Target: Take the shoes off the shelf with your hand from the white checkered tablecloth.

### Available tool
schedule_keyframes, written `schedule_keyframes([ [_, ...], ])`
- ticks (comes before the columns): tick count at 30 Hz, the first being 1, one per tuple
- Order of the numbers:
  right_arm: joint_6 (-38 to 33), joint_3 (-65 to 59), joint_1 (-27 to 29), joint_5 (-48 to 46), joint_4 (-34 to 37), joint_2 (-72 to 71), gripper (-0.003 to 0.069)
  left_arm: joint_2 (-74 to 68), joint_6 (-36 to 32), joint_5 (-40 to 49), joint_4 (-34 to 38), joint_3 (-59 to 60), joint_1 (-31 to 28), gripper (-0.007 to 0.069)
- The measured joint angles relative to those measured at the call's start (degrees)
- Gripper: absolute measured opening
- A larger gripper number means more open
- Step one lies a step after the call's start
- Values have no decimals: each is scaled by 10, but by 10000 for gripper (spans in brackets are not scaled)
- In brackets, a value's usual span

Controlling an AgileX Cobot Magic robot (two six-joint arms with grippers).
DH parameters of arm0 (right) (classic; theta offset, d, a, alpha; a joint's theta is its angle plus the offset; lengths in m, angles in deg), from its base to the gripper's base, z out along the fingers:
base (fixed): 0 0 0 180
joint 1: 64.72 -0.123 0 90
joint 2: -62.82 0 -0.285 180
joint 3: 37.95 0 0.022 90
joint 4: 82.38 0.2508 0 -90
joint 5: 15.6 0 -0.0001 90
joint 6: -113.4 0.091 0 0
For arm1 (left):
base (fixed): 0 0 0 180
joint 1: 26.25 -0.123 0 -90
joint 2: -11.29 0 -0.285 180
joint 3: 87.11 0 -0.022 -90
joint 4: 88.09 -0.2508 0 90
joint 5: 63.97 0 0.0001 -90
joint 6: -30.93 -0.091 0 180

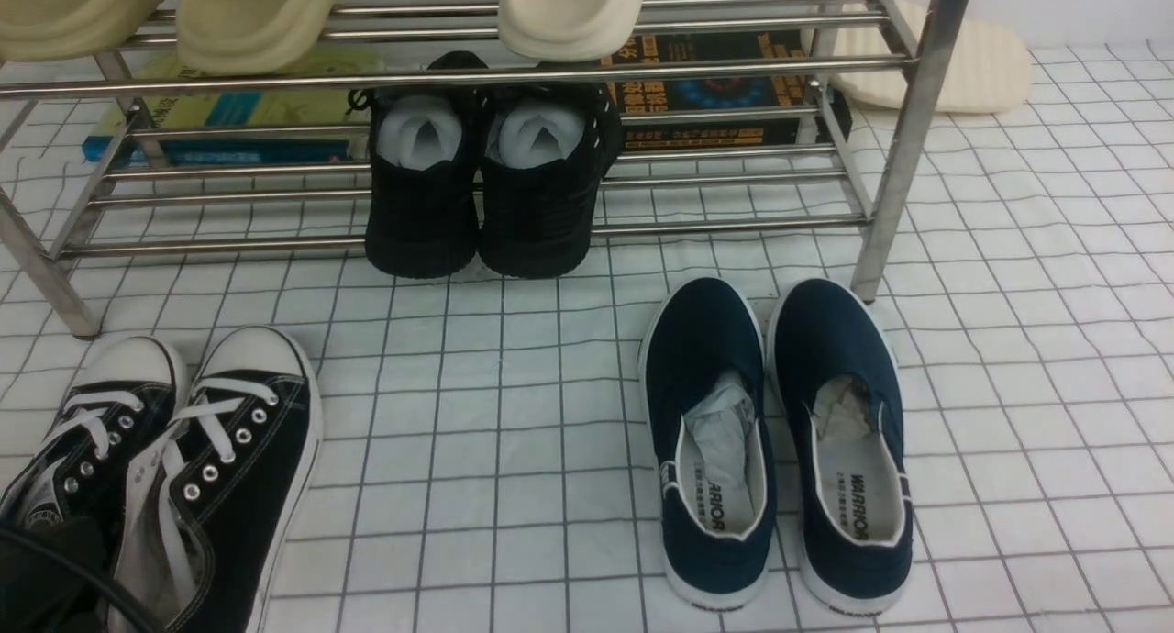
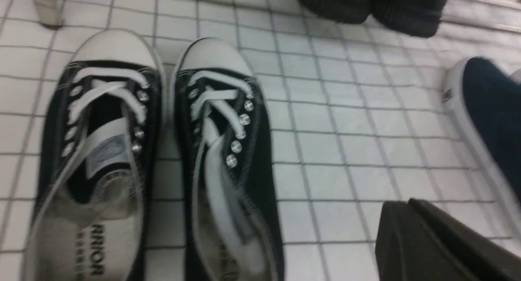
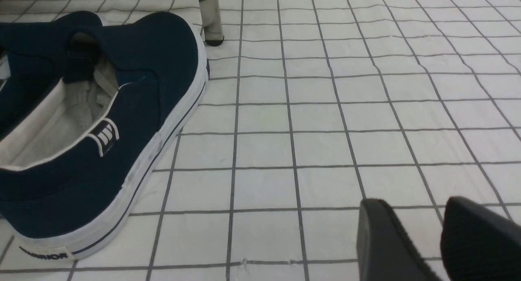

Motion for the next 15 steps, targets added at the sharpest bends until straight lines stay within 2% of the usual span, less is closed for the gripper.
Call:
schedule_keyframes([
  [8,0,0,0,0,0,0,239,1,-7,-22,-10,13,0,16],
  [12,0,0,0,0,0,0,239,14,-78,-122,31,64,-14,20],
  [15,0,0,0,0,0,0,239,34,-97,-175,72,99,-48,22],
])
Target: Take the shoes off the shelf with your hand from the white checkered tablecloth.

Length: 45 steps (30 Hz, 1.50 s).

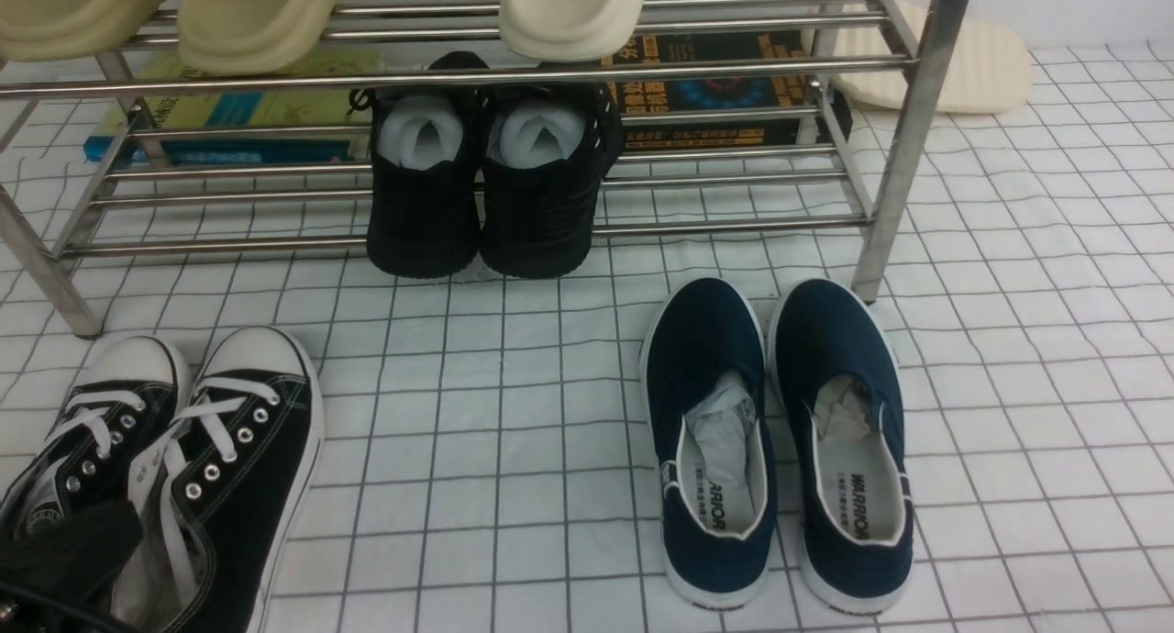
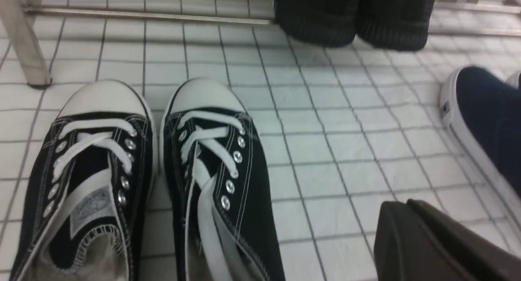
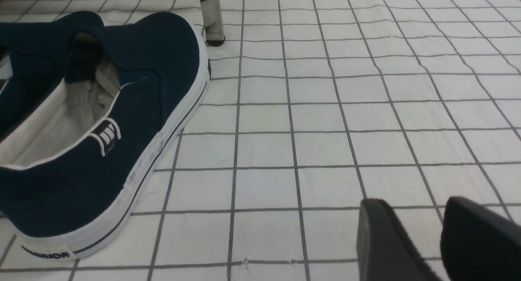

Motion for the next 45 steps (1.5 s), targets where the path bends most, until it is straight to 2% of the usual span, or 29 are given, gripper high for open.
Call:
schedule_keyframes([
  [5,0,0,0,0,0,0,239,57,-7,-27,15,75,-116,22],
  [9,0,0,0,0,0,0,239,109,-7,-25,15,129,-164,24],
  [11,0,0,0,0,0,0,239,128,-8,-21,14,142,-169,27],
  [19,0,0,0,0,0,0,239,165,-10,20,-9,149,-170,36],
  [27,0,0,0,0,0,0,239,165,-10,20,-19,149,-123,50],
  [45,0,0,0,0,0,0,239,165,-10,22,-21,149,-118,69],
])
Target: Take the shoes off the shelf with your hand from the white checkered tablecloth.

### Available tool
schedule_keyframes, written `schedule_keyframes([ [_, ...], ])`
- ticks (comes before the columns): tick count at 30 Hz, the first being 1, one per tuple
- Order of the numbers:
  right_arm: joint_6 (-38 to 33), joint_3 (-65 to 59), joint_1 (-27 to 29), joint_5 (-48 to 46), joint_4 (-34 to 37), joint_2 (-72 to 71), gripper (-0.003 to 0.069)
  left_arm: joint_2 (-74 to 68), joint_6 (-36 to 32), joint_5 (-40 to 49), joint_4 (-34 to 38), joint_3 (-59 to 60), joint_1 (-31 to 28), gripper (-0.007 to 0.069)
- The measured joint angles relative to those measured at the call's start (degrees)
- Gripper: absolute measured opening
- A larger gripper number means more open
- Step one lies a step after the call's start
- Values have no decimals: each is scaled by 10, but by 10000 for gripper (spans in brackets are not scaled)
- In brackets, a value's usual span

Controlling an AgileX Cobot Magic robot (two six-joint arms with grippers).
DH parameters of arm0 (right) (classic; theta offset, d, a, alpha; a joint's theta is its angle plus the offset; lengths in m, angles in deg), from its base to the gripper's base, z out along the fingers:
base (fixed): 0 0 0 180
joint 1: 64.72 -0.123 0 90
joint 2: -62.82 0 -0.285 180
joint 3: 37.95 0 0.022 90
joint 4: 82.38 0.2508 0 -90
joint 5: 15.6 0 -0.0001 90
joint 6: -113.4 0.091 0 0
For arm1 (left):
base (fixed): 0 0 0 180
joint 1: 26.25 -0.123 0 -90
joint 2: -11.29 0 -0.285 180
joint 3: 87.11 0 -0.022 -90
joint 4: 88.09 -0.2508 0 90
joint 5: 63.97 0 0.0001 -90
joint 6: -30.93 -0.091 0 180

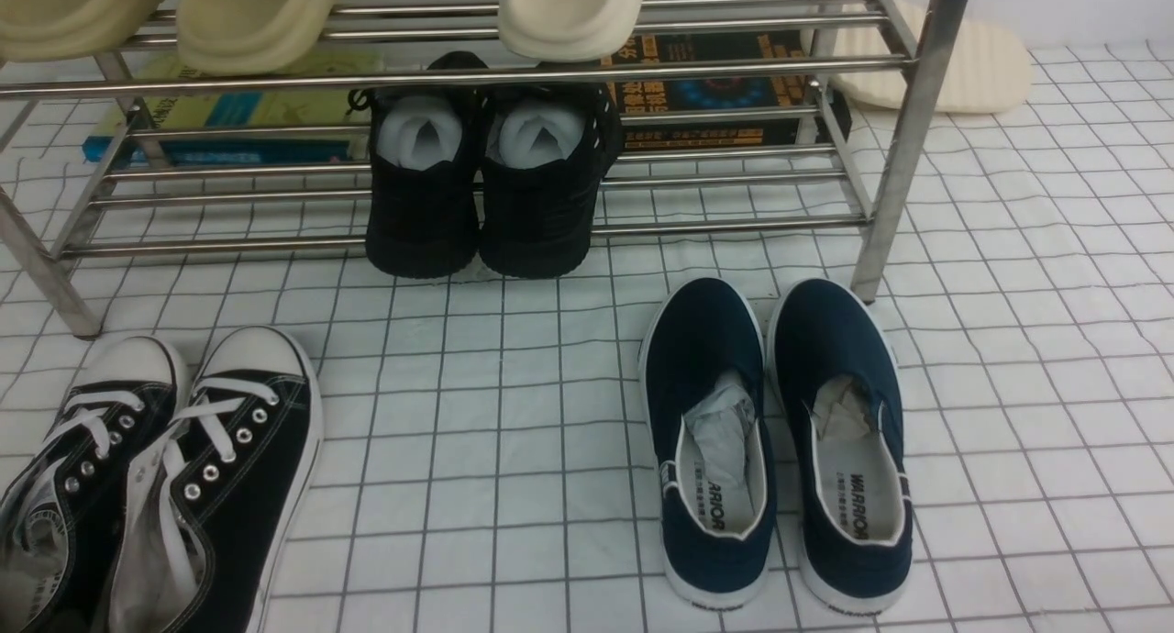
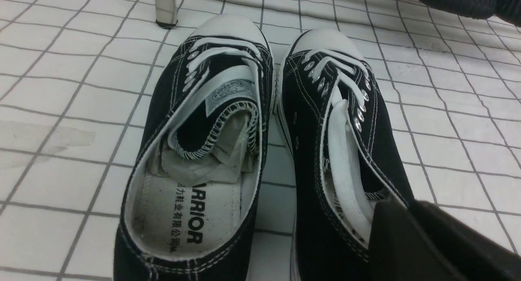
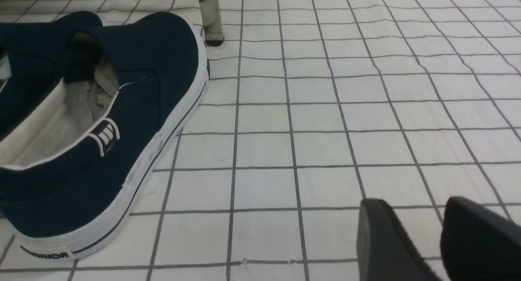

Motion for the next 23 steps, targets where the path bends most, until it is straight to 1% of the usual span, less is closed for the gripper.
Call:
schedule_keyframes([
  [23,0,0,0,0,0,0,239,0,0,0,0,0,0,97],
])
